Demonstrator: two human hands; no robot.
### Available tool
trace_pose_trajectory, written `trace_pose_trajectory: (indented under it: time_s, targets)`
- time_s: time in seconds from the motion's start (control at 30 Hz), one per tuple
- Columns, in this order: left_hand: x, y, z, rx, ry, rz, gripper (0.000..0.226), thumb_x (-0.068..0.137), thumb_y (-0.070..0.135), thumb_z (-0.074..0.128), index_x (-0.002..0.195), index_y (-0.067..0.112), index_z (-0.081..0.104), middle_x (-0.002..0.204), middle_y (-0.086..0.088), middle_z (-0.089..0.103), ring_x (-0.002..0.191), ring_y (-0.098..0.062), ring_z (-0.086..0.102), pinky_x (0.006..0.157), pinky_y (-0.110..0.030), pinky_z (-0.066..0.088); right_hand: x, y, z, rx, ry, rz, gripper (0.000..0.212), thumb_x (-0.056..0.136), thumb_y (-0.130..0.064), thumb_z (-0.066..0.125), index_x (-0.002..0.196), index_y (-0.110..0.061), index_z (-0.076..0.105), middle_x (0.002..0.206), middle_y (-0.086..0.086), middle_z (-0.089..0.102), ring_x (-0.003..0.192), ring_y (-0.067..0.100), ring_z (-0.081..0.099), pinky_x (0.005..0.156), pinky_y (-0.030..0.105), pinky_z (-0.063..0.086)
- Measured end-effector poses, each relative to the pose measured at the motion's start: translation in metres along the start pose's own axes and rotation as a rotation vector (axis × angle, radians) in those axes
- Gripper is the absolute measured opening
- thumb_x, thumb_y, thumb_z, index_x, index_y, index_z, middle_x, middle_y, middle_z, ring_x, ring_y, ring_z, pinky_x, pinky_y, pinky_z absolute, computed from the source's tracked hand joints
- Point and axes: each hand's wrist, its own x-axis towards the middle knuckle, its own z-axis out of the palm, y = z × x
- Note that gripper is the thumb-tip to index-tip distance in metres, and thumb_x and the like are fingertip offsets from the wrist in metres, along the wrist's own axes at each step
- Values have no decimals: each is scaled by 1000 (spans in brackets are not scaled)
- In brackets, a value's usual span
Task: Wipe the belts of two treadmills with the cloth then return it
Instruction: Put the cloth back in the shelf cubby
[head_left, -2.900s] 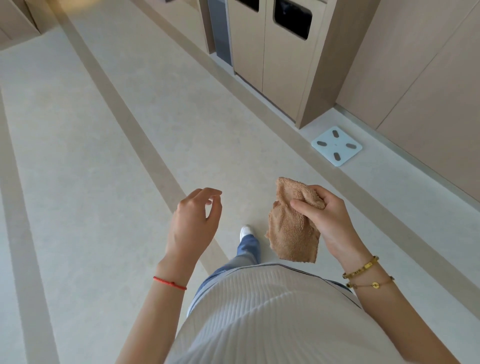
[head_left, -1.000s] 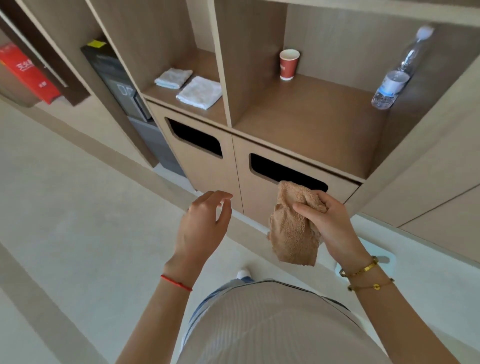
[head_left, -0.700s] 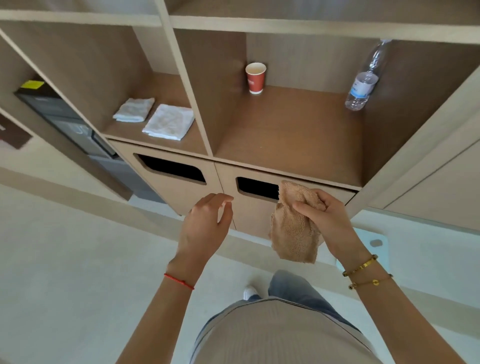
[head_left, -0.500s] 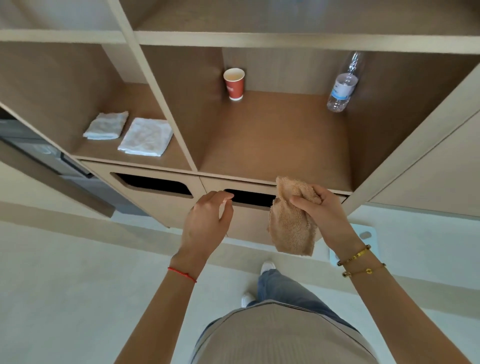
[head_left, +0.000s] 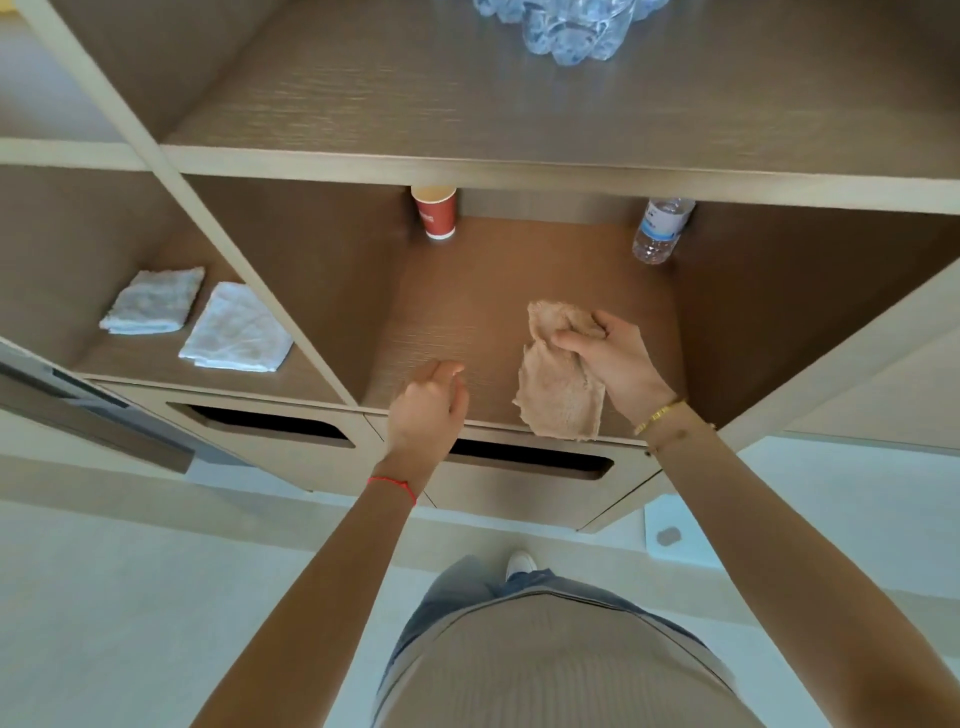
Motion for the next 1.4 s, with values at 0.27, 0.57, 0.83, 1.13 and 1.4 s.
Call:
trace_pose_trajectory:
  time_s: [0.27,0.57,0.83,1.13,1.4]
  targets:
    - [30,-12,28,57,-57,25,31,96,17,49,124,15,63,127,-3,61,118,-25,54,100,-42,38,67,13,14,-138,35,8,22,79,-16,77,79,-17,55,74,-6,55,71,11,52,63,24,42]
    - [40,-24,41,162,-159,75,42,97,20,46,139,16,51,140,-3,50,132,-24,40,108,-41,32,85,32,6,-496,71,-76,46,88,-22,72,130,-17,54,105,-5,63,91,13,61,65,12,46]
    - [38,-34,45,169,-136,134,42,94,18,51,136,14,54,141,-6,49,128,-28,44,104,-45,38,44,68,-7,-823,162,-409,65,88,-32,68,146,-15,44,143,8,46,129,29,41,108,50,39]
    - [37,-40,46,221,-161,173,45,97,23,47,141,16,49,147,-5,43,134,-26,39,110,-43,34,27,97,20,-1119,-21,-522,58,101,-33,47,155,-20,29,162,-6,25,153,29,6,122,57,4]
    - [38,-41,46,216,-162,185,45,96,23,50,140,15,51,145,-7,46,134,-28,40,107,-44,36,28,99,19,-1177,-15,-418,67,101,-49,36,158,-33,4,166,-11,1,153,27,-9,119,63,-2]
